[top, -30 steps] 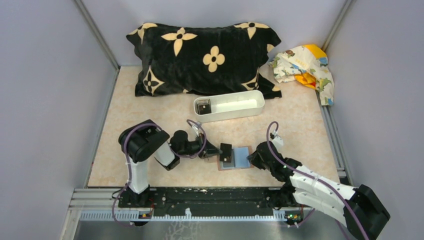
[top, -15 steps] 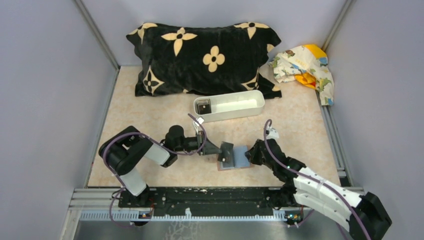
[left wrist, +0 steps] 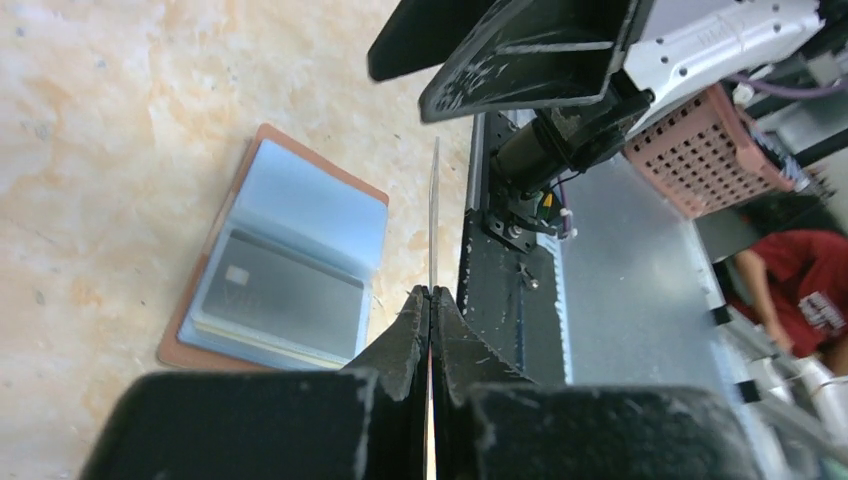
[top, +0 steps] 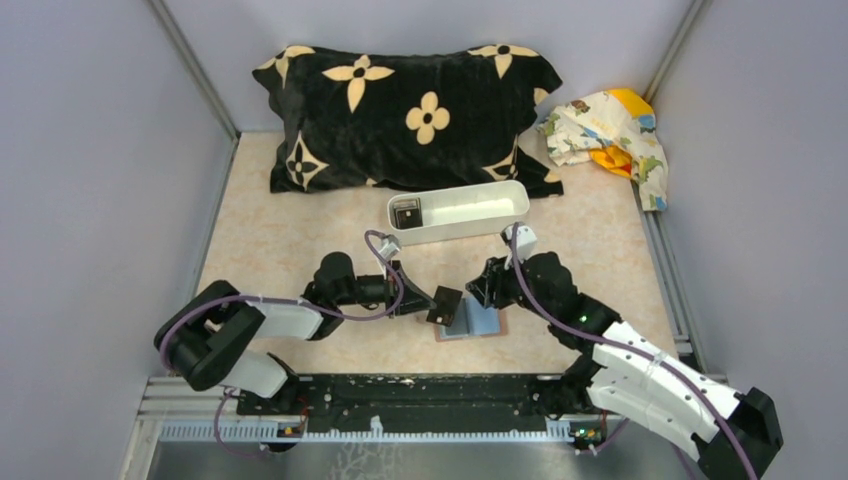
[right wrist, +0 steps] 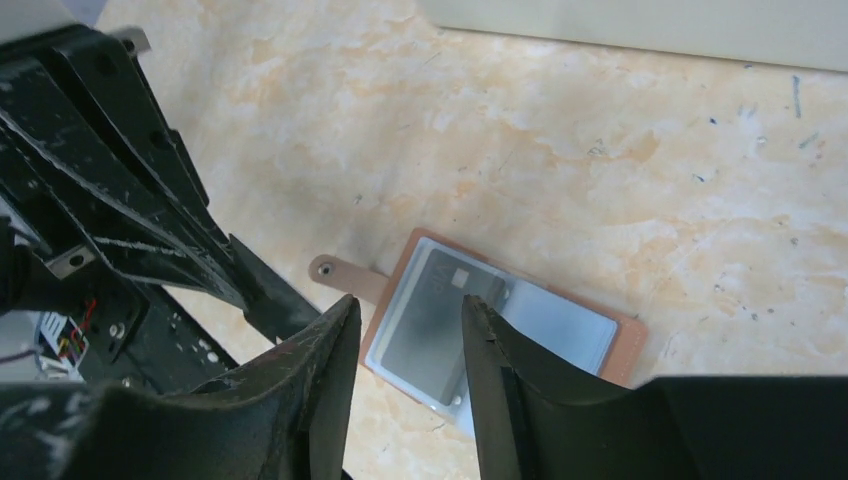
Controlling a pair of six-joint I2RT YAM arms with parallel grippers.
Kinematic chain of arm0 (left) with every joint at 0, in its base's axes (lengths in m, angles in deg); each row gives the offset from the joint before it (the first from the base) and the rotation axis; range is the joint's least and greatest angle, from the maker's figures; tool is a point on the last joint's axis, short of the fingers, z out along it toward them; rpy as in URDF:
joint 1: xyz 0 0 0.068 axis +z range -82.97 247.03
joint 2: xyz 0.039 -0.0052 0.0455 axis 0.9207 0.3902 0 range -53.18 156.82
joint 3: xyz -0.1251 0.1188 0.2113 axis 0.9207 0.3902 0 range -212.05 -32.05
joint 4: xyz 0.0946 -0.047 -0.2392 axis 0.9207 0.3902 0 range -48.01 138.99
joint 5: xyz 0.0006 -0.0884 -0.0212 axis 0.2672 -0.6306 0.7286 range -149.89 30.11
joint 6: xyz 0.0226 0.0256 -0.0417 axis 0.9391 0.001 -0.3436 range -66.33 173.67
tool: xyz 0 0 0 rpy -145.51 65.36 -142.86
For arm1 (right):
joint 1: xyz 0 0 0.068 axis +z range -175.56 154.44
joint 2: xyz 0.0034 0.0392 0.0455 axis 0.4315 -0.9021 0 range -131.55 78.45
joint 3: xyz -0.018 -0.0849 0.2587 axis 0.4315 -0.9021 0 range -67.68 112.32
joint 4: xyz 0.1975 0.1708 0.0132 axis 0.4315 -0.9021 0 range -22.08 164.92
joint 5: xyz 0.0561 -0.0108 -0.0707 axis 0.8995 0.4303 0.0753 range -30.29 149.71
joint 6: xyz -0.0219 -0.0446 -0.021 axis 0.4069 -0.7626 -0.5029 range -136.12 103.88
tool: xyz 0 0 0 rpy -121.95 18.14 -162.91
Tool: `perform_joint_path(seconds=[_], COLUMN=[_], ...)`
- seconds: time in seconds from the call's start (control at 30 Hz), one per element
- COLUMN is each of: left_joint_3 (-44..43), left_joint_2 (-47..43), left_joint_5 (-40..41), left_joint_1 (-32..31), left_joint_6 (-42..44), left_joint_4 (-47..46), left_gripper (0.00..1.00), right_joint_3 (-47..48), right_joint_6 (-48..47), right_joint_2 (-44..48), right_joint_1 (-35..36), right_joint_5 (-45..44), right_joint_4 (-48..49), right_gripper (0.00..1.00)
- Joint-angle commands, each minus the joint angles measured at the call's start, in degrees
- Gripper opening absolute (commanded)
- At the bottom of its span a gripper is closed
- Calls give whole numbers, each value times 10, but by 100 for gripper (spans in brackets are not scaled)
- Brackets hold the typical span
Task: Take the credit cards out of the card holder
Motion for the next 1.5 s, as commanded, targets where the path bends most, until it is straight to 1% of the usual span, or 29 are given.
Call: perform_joint_path(seconds=[0.0,0.07,0.13,0.3,0.47,0.6,0.8,0.87,1.03,1.13,1.2,1.33,1.37,1.47], left_joint_3=[10,6,3,-1,-3,-5,-4,-2,-4,-8,-10,-11,-11,-13], left_joint_2=[-40,-44,-33,12,35,28,13,14,16,12,8,4,4,5], left_joint_5=[-25,-21,-27,-63,-72,-67,-59,-57,-70,-72,-71,-69,-68,-68], left_joint_1=[-4,-4,-4,-4,-5,-8,-11,-11,-11,-11,-11,-11,-11,-11], left_joint_6=[125,143,148,123,84,78,89,85,50,46,47,52,52,50], left_joint_4=[21,43,42,-28,-94,-96,-70,-75,-121,-124,-118,-106,-106,-107], left_gripper=[0,0,0,0,0,0,0,0,0,0,0,0,0,0], right_joint_3=[46,54,57,51,36,25,24,20,10,6,7,10,10,10], right_joint_6=[-69,-75,-72,-55,-46,-45,-49,-49,-52,-53,-53,-56,-56,-57], right_joint_2=[-10,-10,-2,13,2,3,-1,-3,-7,-6,-6,-11,-13,-16], right_joint_1=[6,7,7,7,7,8,8,8,8,8,8,8,8,8], right_joint_5=[85,114,129,144,170,165,175,178,185,176,177,186,188,196], right_joint_4=[16,14,20,41,54,61,63,62,57,56,56,56,57,56], right_gripper=[44,44,44,45,44,44,44,44,43,43,41,32,28,11])
